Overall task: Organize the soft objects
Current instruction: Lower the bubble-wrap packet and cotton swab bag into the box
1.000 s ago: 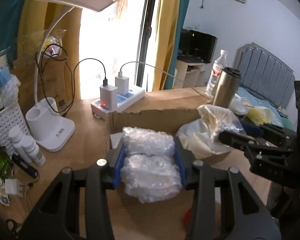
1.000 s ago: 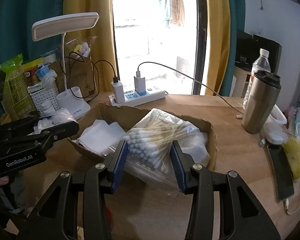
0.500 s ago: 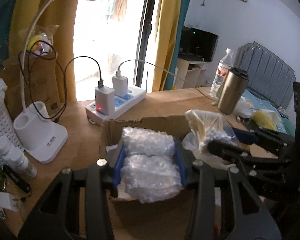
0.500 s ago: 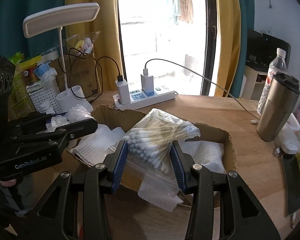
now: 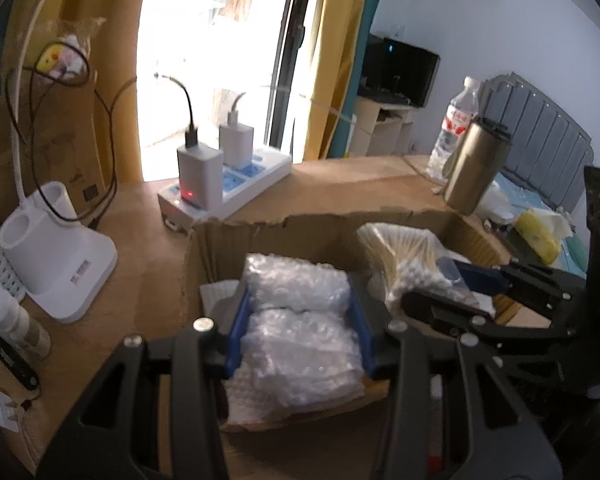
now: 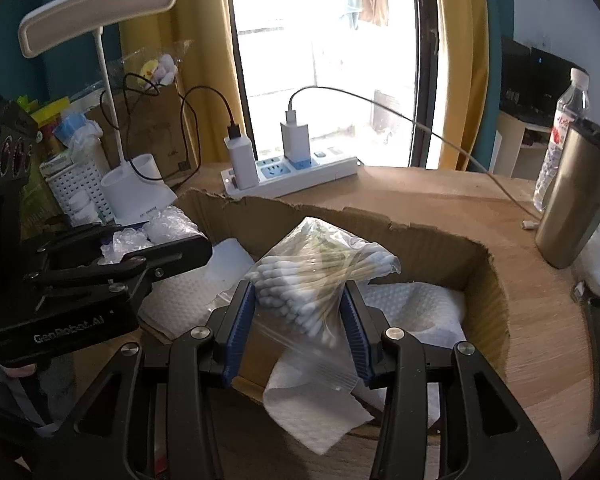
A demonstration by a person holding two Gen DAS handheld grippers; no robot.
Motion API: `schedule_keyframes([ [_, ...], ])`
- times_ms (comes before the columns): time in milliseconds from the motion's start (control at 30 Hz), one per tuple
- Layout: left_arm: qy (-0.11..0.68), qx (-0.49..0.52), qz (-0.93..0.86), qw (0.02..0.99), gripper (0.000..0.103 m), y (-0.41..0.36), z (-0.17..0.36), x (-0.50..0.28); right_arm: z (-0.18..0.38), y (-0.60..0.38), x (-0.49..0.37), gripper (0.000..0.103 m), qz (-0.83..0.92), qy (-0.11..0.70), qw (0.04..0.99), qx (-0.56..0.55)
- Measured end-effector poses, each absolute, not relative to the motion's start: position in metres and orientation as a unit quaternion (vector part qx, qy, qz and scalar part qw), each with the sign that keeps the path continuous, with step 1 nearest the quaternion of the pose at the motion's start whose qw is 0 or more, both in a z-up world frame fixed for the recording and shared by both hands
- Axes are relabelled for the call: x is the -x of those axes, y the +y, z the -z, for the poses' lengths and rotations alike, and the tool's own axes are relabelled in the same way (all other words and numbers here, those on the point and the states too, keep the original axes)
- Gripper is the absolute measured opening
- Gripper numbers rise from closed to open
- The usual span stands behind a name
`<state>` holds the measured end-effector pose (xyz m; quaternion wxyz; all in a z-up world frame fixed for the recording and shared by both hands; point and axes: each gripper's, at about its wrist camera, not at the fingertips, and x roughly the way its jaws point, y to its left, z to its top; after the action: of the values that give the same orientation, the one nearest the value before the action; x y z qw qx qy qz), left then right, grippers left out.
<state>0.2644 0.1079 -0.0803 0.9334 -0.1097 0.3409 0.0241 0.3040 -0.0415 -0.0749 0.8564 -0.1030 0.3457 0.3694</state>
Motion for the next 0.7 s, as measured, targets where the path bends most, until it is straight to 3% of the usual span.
schedule_keyframes([
  [700,0.363,0.108,-0.033,0.925,0.053,0.107,0.089,-0.272,0.094,-0.039,-0.313,0.049,-0.370,0.386,0.840,0.094],
])
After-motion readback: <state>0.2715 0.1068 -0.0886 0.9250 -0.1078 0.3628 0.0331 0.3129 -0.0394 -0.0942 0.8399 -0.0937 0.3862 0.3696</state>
